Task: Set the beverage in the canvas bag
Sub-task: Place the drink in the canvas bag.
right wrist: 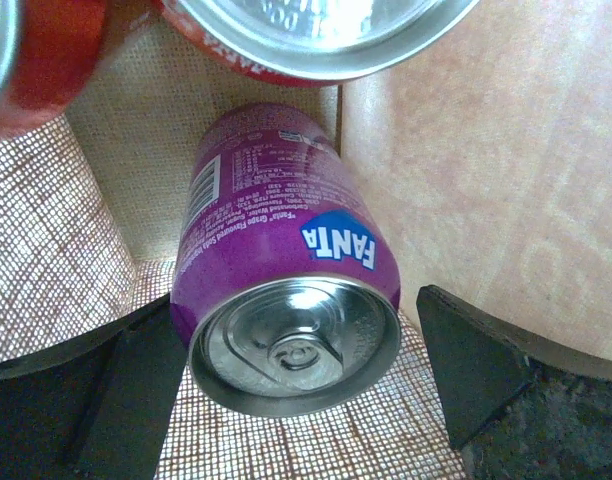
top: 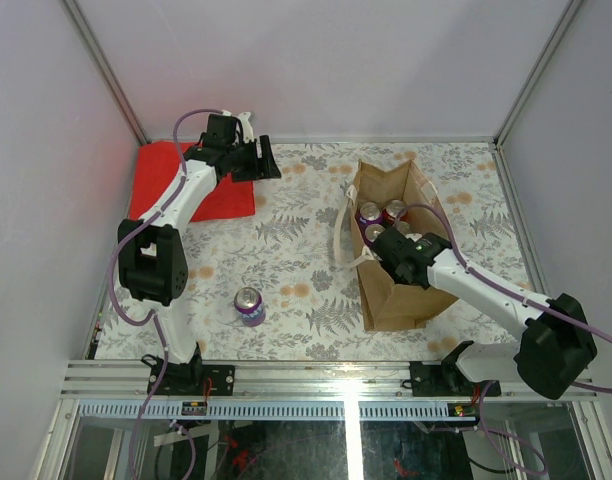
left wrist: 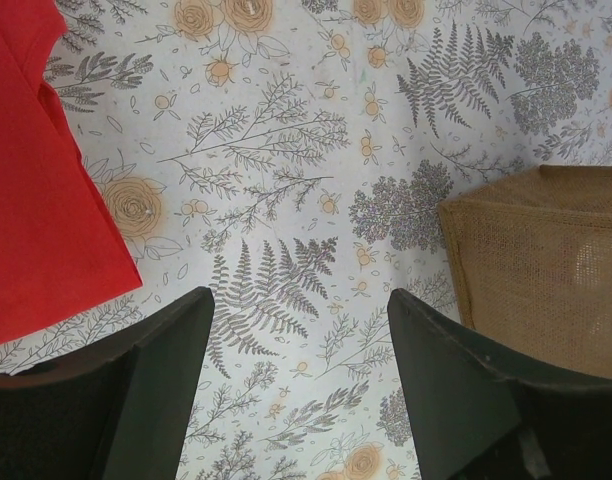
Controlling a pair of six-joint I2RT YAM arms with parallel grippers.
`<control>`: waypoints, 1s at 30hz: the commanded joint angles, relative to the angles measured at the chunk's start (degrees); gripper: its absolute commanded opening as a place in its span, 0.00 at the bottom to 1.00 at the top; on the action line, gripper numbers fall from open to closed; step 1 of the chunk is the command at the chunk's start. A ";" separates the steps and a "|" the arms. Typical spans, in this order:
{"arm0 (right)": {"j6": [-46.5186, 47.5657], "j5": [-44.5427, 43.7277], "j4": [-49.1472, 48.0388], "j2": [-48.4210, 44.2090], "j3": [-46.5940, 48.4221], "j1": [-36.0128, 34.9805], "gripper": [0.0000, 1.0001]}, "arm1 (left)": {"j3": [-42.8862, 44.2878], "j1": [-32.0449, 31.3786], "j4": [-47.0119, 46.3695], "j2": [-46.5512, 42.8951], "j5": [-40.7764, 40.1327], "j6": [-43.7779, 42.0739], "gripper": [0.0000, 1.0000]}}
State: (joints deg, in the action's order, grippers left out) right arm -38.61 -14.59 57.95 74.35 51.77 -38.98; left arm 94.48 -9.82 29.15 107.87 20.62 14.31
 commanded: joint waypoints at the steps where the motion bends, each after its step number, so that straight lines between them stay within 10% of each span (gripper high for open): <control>1: 1.40 -2.98 6.11 -2.24 4.14 -0.13 0.99 | 2.07 -0.46 -2.34 1.07 1.44 -0.42 0.70; 30: 9.97 -6.26 -9.21 -14.73 9.88 -0.11 0.99 | 2.49 -0.71 -2.08 1.46 1.94 -3.00 0.70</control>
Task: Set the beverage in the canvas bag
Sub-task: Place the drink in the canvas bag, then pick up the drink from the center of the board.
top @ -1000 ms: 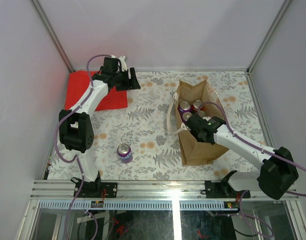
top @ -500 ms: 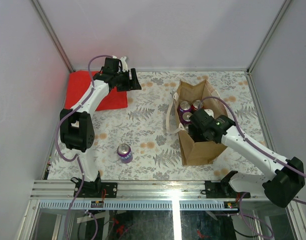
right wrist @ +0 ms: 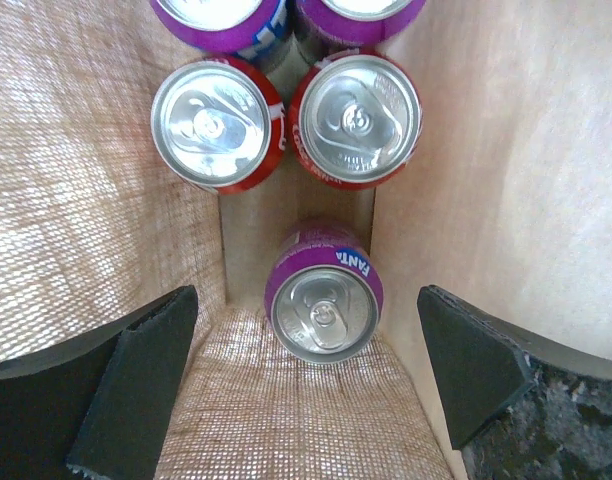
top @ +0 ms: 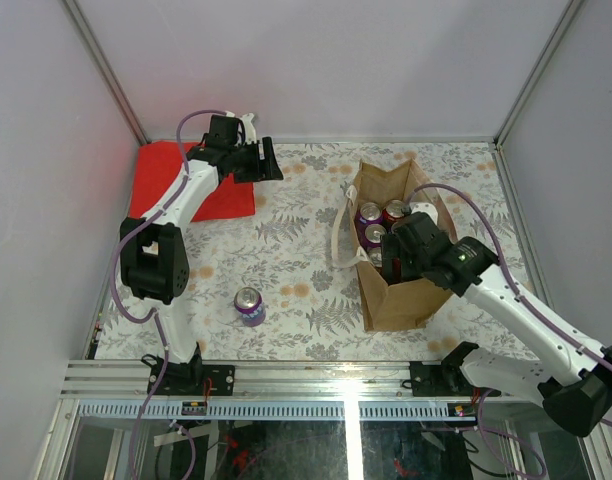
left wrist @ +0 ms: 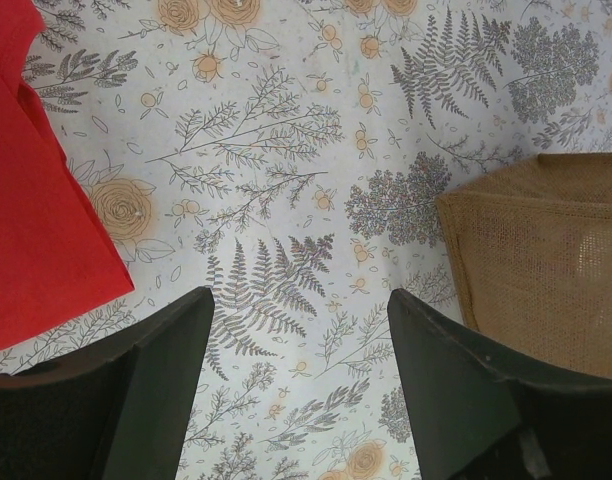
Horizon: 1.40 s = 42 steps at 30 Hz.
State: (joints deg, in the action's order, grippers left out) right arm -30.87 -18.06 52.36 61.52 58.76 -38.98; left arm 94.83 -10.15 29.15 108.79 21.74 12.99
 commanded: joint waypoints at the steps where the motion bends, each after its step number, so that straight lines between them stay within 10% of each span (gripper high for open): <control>1: 2.56 -2.95 -3.90 -2.27 3.03 -0.11 0.99 | 2.05 -0.39 -2.01 0.58 0.85 -1.85 0.70; 21: 2.98 -6.88 -9.56 -5.34 5.50 -0.12 0.99 | 3.98 -0.44 1.33 0.31 1.89 -7.87 0.70; 28: 4.98 -12.48 -9.29 1.46 16.60 -0.13 0.99 | 11.10 -0.48 19.50 -0.01 11.59 -26.88 0.71; 32: 7.07 -12.45 -9.13 6.60 23.99 1.19 0.99 | 13.94 -0.55 33.42 -0.35 13.76 -41.03 0.89; 42: 6.60 -0.15 -0.50 19.51 42.03 10.36 0.99 | 6.46 -2.55 53.70 -9.05 4.64 -69.67 0.90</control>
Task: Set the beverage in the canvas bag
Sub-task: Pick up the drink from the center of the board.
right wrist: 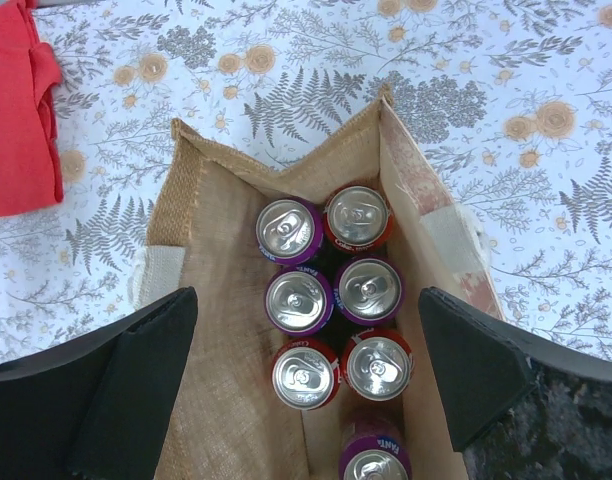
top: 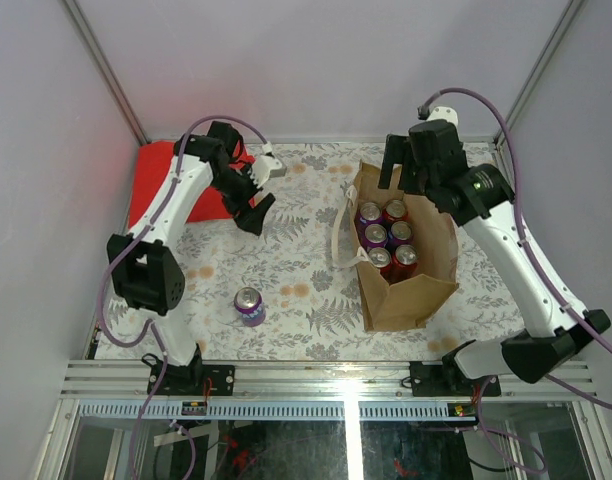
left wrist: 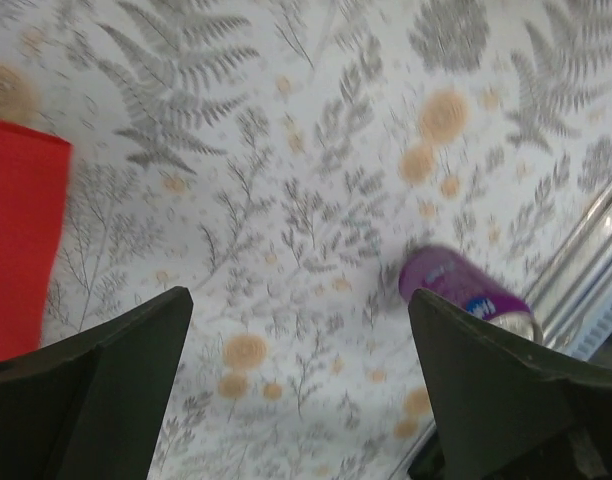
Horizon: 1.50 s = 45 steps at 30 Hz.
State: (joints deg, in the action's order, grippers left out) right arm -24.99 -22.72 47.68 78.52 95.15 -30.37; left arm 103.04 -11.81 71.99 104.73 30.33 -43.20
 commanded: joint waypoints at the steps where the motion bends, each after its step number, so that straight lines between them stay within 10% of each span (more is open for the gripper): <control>1: 1.16 5.00 4.53 3.05 6.14 2.04 0.99 | -2.17 -0.98 11.12 -5.95 -5.08 -13.55 0.92; 17: 2.93 8.77 3.54 0.59 -0.48 4.24 0.99 | -23.55 -13.38 -1.61 -26.09 -12.02 -1.99 1.00; 45: 2.76 8.62 6.23 -4.34 -4.62 4.89 0.99 | -37.39 -22.51 -6.42 -25.19 -16.84 11.64 1.00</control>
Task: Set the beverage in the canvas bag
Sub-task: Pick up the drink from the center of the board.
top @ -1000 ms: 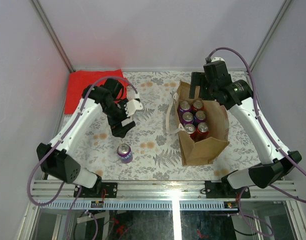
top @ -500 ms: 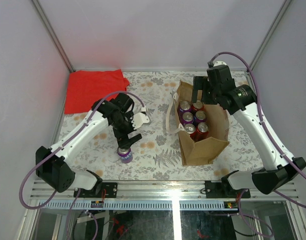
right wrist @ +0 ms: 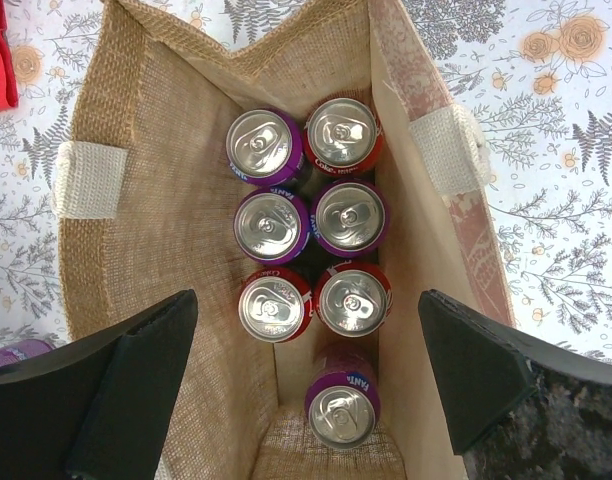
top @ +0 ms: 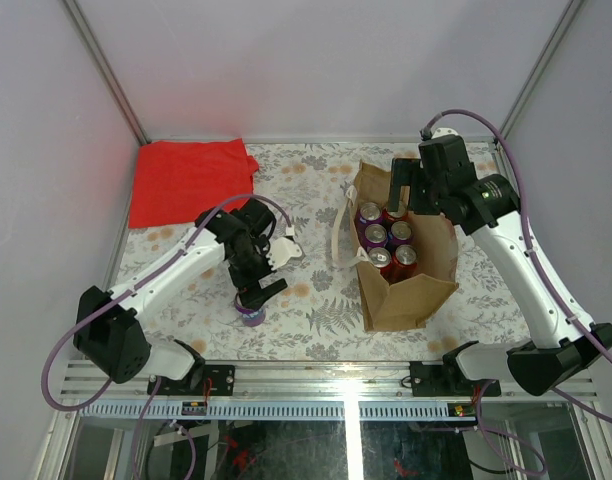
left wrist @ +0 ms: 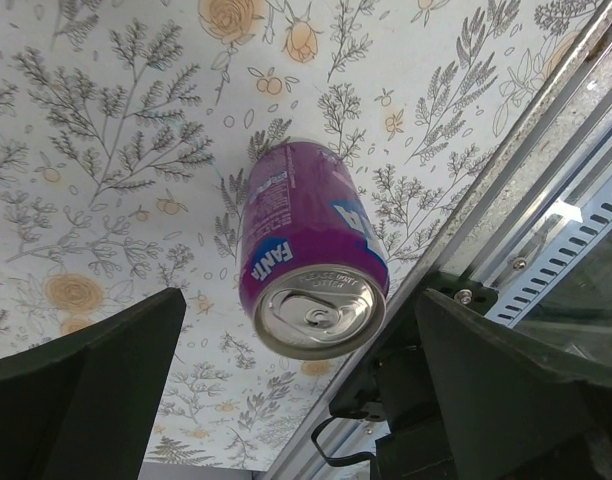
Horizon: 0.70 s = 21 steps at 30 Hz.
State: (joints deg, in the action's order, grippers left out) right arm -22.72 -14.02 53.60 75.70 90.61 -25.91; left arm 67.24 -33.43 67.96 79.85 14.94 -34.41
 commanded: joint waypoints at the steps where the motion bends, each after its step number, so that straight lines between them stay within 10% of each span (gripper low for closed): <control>1: 0.55 -0.08 0.42 -1.52 -0.19 0.45 0.99 | -1.90 -0.93 -2.38 -0.30 -1.70 3.28 1.00; 21: -0.14 0.08 0.44 -2.65 -1.41 0.62 0.99 | -7.66 -1.77 -5.59 -0.76 -3.53 5.13 0.87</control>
State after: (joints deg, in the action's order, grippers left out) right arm -22.79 -13.98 53.91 75.24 89.56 -25.78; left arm 60.49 -34.68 64.60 79.85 12.08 -30.28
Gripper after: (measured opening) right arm 0.992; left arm 0.908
